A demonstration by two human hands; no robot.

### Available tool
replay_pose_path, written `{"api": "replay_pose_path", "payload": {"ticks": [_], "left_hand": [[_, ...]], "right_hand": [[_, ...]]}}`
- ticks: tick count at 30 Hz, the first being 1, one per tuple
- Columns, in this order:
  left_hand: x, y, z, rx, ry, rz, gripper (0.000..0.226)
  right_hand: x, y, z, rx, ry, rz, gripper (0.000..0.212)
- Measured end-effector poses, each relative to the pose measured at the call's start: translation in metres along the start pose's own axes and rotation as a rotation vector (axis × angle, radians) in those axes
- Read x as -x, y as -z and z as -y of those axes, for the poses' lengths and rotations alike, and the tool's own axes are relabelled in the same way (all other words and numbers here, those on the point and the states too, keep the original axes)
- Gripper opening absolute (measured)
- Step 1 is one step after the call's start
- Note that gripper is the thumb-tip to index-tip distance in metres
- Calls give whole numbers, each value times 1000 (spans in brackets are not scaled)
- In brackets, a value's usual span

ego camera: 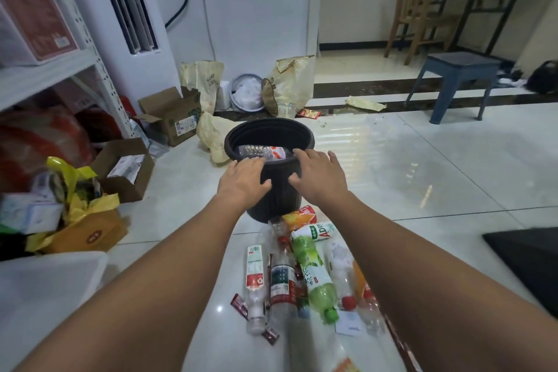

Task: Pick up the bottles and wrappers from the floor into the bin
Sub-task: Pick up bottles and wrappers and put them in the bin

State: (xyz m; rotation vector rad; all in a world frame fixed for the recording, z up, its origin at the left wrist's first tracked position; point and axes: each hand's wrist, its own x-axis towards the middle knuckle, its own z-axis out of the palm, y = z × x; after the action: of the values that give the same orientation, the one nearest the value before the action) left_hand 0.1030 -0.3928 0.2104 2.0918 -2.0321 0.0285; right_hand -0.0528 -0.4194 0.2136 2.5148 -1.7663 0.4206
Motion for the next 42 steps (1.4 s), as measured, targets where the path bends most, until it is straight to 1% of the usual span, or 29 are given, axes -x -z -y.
{"api": "replay_pose_path", "payload": {"ticks": [4, 8, 11, 14, 16, 20, 22, 24, 29, 32, 35, 40, 42], "left_hand": [[24, 3, -24, -12, 39, 23, 58], [53, 8, -41, -27, 101, -2, 58], [77, 13, -44, -23, 167, -3, 56], [97, 14, -37, -16, 186, -11, 55], [112, 10, -31, -36, 152, -16, 56], [123, -3, -12, -114, -44, -24, 56], [125, -10, -5, -133, -75, -16, 56], [125, -20, -1, -115, -83, -11, 56], [127, -28, -16, -35, -205, 2, 55], [139, -34, -27, 32, -202, 30, 53], [148, -47, -32, 61, -179, 19, 49], [160, -75, -39, 81, -117, 28, 48], [164, -86, -46, 94, -122, 42, 48]], "right_hand": [[25, 15, -12, 0, 40, 10, 56], [46, 21, -17, 12, 70, 6, 54], [64, 20, -10, -19, 106, 13, 52], [77, 19, -1, -62, 137, 40, 54], [87, 18, 3, -72, 154, 33, 54], [99, 16, -1, -60, 198, 22, 55], [105, 14, -4, -36, 201, 39, 57], [114, 9, -6, -33, 161, 45, 57], [138, 9, -9, -34, 91, 71, 57], [153, 9, -13, -24, 45, 99, 56], [164, 1, -11, -52, 4, 70, 55], [182, -19, -16, -74, 27, 63, 56], [190, -25, -25, -61, 20, 70, 55]]}}
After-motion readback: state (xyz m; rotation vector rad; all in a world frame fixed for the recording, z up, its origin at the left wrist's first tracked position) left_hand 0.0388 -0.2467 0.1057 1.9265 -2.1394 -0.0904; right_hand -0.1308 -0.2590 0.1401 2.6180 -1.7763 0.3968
